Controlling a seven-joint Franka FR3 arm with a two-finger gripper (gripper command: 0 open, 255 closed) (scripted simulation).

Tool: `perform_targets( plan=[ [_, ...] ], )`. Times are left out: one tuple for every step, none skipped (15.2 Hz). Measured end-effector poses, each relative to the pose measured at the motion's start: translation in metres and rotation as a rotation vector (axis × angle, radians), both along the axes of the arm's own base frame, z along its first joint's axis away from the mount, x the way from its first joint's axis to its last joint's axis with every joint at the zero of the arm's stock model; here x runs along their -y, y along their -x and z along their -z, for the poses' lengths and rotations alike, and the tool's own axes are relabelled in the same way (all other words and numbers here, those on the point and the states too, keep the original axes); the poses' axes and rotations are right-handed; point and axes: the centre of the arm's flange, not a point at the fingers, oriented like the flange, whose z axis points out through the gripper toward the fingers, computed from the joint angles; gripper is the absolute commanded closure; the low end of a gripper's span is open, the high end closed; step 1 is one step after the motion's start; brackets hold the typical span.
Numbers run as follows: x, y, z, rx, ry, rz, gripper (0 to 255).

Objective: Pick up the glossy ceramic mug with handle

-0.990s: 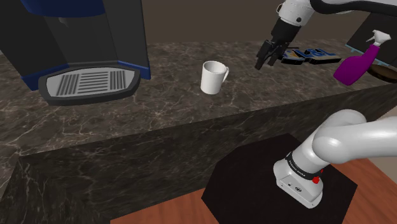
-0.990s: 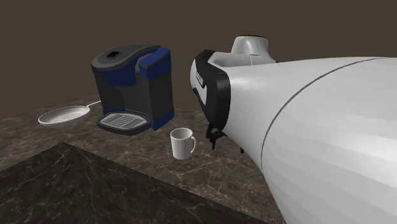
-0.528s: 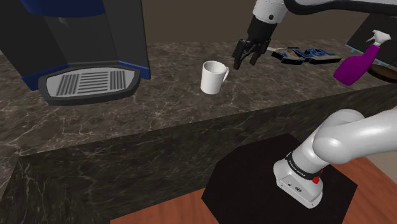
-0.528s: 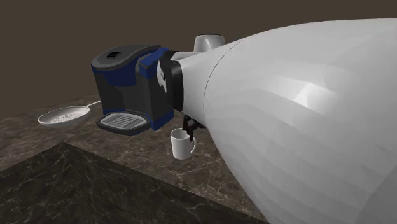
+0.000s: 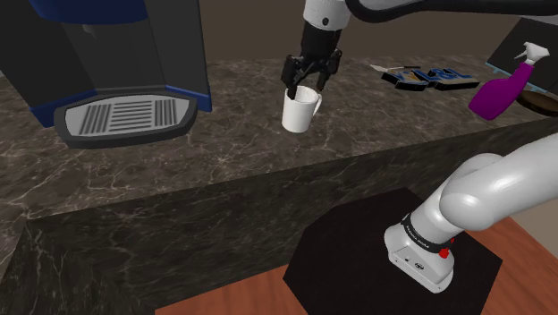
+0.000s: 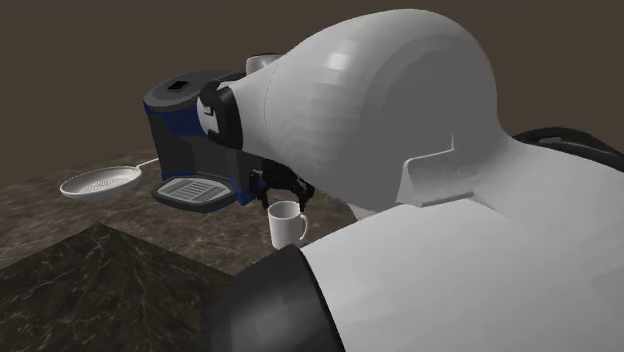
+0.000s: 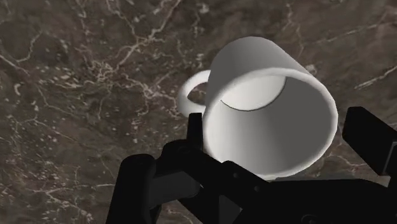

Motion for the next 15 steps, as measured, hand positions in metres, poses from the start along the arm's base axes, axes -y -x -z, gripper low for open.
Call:
perform_targets(
  plan=[
    [-0.015,-0.005,0.000,-0.001,0.008,0.005,0],
    [-0.028,-0.013,-0.002,0.000,0.016,0.010,0],
    [-0.034,-0.016,-0.001,0.000,0.020,0.014,0],
    [-0.037,-0.018,0.003,0.000,0.022,0.016,0],
    [-0.038,-0.019,0.006,0.000,0.023,0.017,0],
    [-0.040,-0.018,0.012,0.000,0.024,0.018,0],
    [-0.040,-0.019,0.017,0.000,0.024,0.018,0],
    [-0.040,-0.018,0.022,0.000,0.024,0.018,0],
    [-0.040,-0.018,0.027,0.000,0.024,0.018,0],
    [-0.041,-0.019,0.032,0.000,0.024,0.018,0],
    [-0.040,-0.020,0.036,0.000,0.024,0.018,0],
    [-0.040,-0.019,0.038,0.000,0.024,0.018,255],
    [-0.040,-0.019,0.040,0.000,0.024,0.018,255],
    [-0.040,-0.019,0.040,0.000,0.024,0.018,255],
    [-0.040,-0.019,0.040,0.001,0.024,0.018,255]
  ],
)
